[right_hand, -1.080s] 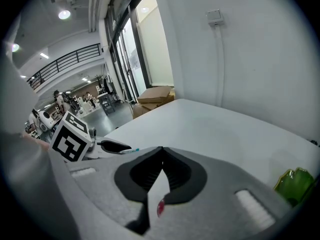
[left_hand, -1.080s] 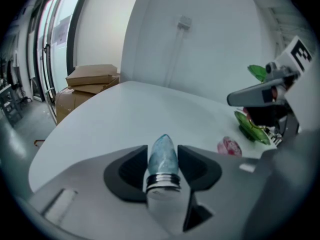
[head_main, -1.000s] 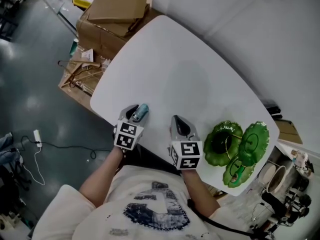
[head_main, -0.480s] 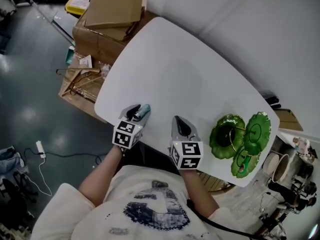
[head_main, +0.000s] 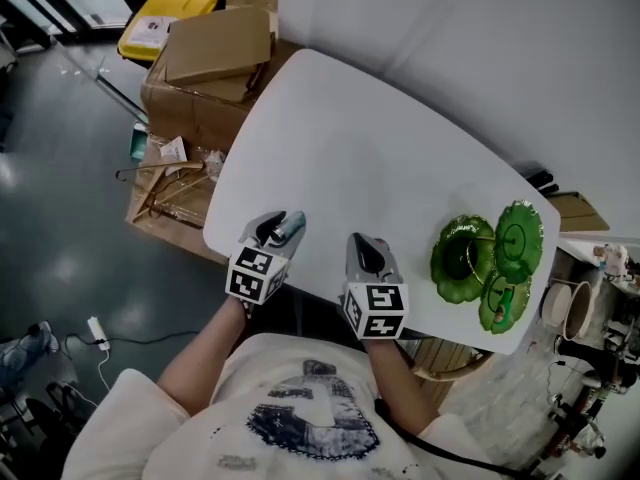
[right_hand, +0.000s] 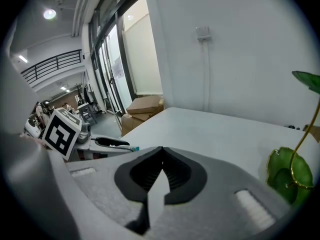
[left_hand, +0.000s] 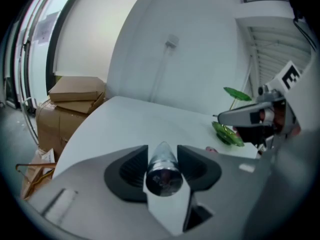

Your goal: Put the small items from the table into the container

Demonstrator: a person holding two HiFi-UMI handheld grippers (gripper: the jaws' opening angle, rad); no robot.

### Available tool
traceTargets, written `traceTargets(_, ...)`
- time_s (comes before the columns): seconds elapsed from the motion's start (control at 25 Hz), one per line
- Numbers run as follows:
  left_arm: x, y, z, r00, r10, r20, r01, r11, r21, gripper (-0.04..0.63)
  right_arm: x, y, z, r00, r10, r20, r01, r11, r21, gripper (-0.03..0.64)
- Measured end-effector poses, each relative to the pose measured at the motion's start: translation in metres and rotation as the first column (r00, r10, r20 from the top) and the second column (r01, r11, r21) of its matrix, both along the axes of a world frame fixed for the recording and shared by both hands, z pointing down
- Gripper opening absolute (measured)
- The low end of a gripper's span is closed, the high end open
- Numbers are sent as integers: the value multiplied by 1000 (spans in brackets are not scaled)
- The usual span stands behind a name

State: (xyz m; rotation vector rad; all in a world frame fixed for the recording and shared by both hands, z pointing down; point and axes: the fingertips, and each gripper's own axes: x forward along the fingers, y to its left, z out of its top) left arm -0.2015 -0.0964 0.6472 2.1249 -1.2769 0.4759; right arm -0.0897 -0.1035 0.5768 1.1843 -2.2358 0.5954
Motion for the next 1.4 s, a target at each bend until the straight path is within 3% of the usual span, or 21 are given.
traceTargets(0.32,-2,-5,-51,993,117,-6,-115,988,103,178,-12,5,-28,993,113,28,-115,991,69,1)
traceTargets(0.72,7,0,-111,962,270,51,-274,939,208,178,-6,12,-76,962,261,79,-271,947,171,1)
traceTargets(0.96,17,-13,-146,956,288,53,-291,911,293,178,7,9,-104,945,306,112,-325,916,235,1)
traceTargets(1.4,69,-15,-174,945,320,68,-323,883,341,178,60,15,-120,932,334,141,-361,893,269,0)
